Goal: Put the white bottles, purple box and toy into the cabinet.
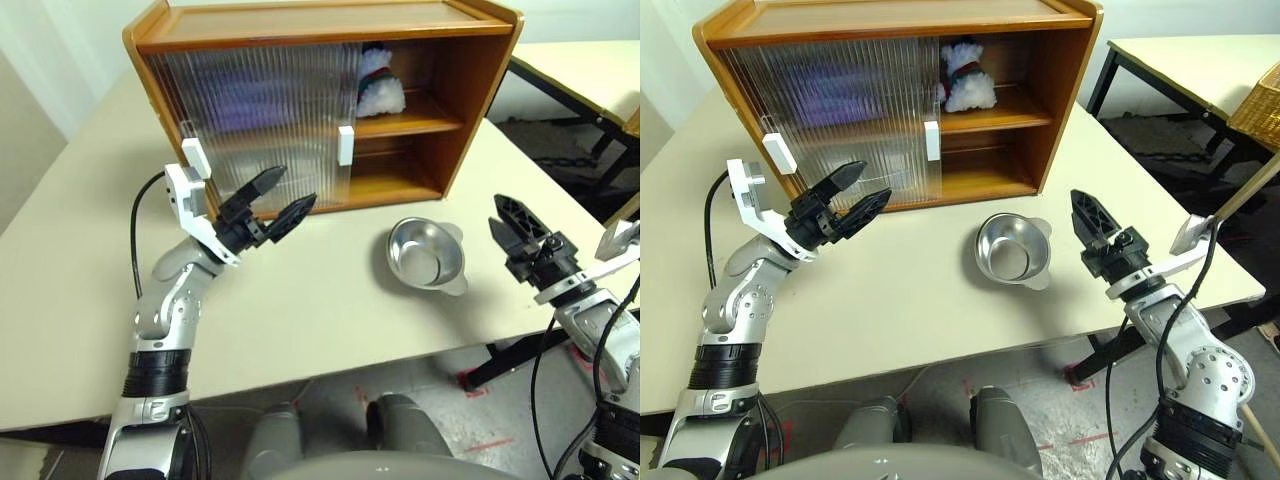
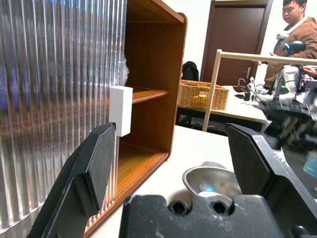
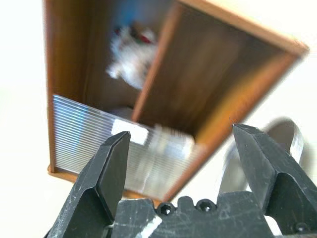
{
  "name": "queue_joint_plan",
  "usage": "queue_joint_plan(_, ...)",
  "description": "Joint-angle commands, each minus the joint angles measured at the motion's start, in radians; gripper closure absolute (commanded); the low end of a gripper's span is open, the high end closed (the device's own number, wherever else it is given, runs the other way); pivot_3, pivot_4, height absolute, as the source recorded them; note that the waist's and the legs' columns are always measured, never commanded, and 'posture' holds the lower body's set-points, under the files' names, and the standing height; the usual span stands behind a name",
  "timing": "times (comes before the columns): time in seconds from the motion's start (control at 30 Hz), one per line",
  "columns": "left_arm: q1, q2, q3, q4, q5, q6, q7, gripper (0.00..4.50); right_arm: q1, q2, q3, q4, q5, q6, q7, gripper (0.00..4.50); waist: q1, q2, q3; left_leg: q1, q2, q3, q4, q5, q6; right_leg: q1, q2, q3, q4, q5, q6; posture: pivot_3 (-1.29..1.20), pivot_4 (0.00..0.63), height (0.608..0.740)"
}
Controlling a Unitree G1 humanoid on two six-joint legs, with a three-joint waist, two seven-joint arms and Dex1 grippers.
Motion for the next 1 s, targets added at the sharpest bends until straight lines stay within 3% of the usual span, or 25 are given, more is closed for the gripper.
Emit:
queue_joint_plan(0.03,0.001,0.004,-0.008,0.008,0.001,0.009,-0.001,0.0,0.063,-0.025,0.028,0.041,0.042,0.047,0.03,0.05,0.0,0.0,0.0,0.0,0.0,0.0,0.0,0.0,0.0,0.0,0.0,0.0,0.0,0.0,0.0,0.03,0.0,0.74)
queue_joint_plan(0.2,0.007,0.006,-0.005,-0.002,0.0,0.012,0.003,0.0,0.131,-0.049,0.065,0.054,0.008,0.061,0.087,0.05,-0.001,0.0,0.0,-0.001,0.0,0.0,0.0,-0.001,-0.001,0.001,0.0,0.0,-0.001,0.0,0.0,0.04,0.0,0.74)
queue_joint_plan(0.43,0.007,0.012,-0.002,-0.005,0.002,0.015,0.003,0.0,0.188,-0.038,0.114,0.065,0.069,0.097,0.057,0.05,0.001,0.001,0.001,-0.001,0.0,-0.001,0.0,-0.001,-0.002,0.0,0.0,-0.001,-0.003,0.0,0.0,0.04,0.0,0.74)
queue_joint_plan(1.0,0.006,0.031,0.011,-0.017,0.001,0.02,0.012,0.0,0.148,-0.048,0.158,0.168,0.089,0.101,0.069,0.05,0.003,-0.001,0.002,-0.002,0.0,0.0,-0.006,-0.001,-0.001,0.0,-0.001,-0.001,-0.007,0.0,0.0,0.08,0.0,0.74)
